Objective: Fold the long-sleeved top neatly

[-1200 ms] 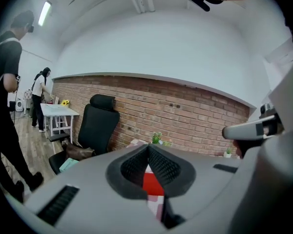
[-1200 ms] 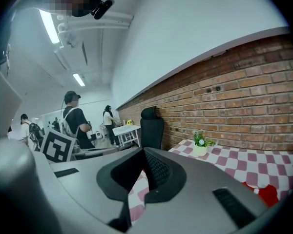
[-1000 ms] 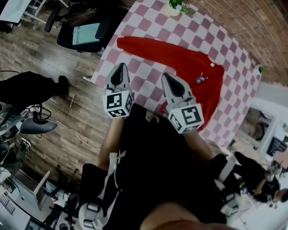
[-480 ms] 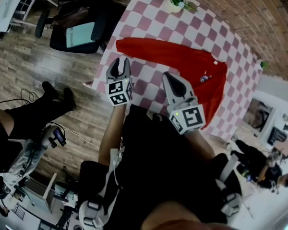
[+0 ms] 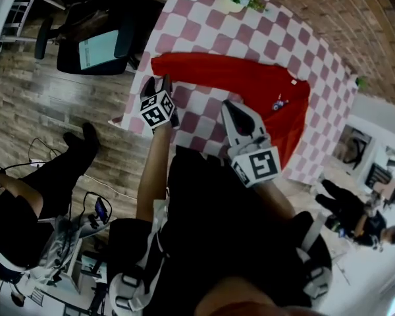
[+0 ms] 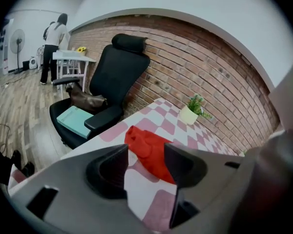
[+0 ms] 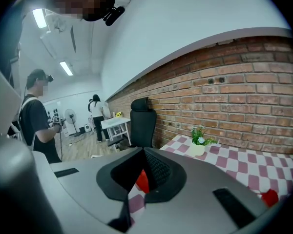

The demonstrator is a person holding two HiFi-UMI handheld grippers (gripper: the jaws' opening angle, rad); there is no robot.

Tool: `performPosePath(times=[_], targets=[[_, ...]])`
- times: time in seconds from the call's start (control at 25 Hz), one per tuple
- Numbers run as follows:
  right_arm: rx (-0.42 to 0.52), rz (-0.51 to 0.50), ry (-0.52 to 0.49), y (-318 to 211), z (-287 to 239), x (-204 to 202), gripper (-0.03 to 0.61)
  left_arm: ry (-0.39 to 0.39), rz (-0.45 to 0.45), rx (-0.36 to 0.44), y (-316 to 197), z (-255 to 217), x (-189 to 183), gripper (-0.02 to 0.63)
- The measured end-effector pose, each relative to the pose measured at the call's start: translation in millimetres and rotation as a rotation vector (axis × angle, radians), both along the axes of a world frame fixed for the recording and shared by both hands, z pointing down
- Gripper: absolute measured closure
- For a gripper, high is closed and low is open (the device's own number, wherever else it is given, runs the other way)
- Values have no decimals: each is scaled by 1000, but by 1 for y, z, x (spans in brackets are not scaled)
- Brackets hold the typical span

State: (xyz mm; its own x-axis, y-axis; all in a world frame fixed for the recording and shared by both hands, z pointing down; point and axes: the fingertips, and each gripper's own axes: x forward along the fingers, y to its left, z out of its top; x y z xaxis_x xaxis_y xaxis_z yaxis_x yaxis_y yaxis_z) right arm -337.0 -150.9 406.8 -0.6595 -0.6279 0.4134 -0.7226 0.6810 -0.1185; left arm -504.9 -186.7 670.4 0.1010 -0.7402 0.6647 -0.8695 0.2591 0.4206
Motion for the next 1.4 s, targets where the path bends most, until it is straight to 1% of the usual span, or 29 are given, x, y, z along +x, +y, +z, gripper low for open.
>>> performPosePath(times=[0.2,0.4,0.52,0.6,0.64,0.84,1.0,1.16,1.4], targets=[[-41,42,-1,-2,7,1,571,42,-28,-26,-11,15,-3,402],[-55,66,13,-6,15,8,571,93,-53,-56,-21,30,-5,407],[-63,80,14,-8,19,12,571,88,-60,-69,-22,36,-10,495],[-62,88,13,-9,19,15,571,69,-59,-70,-22,35,-12,570],[-58,90,12,-8,18,17,571,58,-54,-66,-22,34,-12,584],[-40,109,6,-2,14,31,571,47,-24,-23,-20,17,-7,586],[-20,133,17,10,15,58,571,0,30,36,-22,-9,6,588],[-5,175,12,21,10,88,571,-65,121,112,-27,-47,33,588],[11,271,15,38,2,151,571,-164,256,229,-36,-106,93,589]])
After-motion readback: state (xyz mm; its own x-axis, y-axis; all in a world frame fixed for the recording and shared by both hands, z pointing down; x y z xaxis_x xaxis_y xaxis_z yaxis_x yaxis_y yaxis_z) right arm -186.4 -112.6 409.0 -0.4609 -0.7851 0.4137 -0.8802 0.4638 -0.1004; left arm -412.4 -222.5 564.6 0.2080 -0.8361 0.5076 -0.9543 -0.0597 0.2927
